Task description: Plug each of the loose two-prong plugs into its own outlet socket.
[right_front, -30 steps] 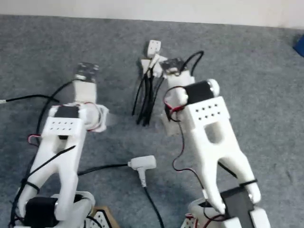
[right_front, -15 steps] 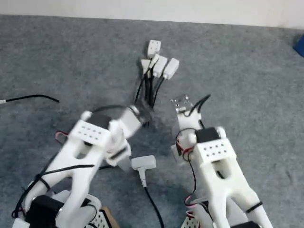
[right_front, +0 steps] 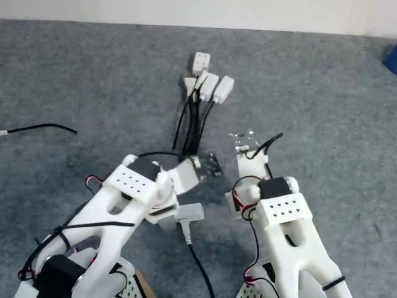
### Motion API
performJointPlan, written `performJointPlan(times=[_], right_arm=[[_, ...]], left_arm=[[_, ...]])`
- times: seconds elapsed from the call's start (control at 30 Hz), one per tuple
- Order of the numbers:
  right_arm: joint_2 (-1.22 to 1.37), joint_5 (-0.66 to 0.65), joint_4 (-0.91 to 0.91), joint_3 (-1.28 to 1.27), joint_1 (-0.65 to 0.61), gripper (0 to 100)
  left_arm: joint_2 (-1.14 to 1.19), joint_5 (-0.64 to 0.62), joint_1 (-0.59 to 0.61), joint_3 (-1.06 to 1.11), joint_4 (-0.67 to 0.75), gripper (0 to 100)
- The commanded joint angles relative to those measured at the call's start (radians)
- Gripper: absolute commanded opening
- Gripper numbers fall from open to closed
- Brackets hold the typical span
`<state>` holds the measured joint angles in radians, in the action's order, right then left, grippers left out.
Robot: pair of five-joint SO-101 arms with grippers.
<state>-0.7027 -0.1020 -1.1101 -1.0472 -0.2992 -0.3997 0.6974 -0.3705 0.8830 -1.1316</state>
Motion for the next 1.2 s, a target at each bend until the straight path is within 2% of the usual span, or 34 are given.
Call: performJointPlan(times=[0.0,0.4,0.7,0.87,0.97,1.17], right_arm=[[-0.025,0.009,0.047,-0.016,0.068,13.4],[-0.025,0.011,0.087,-0.045,0.099,13.4],[-0.025,0.011,0.087,-0.045,0.099,13.4],[-0.025,0.011,0.087,-0.045,0.099,13.4],[-0.021,0.011,0.087,-0.045,0.099,13.4],[-0.021,0.011,0.087,-0.045,0.099,13.4]], left_arm=[[-0.004,0.031,-0.071,-0.004,0.026,25],[-0.002,0.032,-0.097,0.051,0.126,24],[-0.002,0.034,-0.099,0.084,0.161,2],[-0.012,0.034,-0.082,0.081,0.158,1],[-0.005,0.032,-0.015,0.051,0.157,1],[-0.004,0.032,0.219,-0.035,0.155,1]])
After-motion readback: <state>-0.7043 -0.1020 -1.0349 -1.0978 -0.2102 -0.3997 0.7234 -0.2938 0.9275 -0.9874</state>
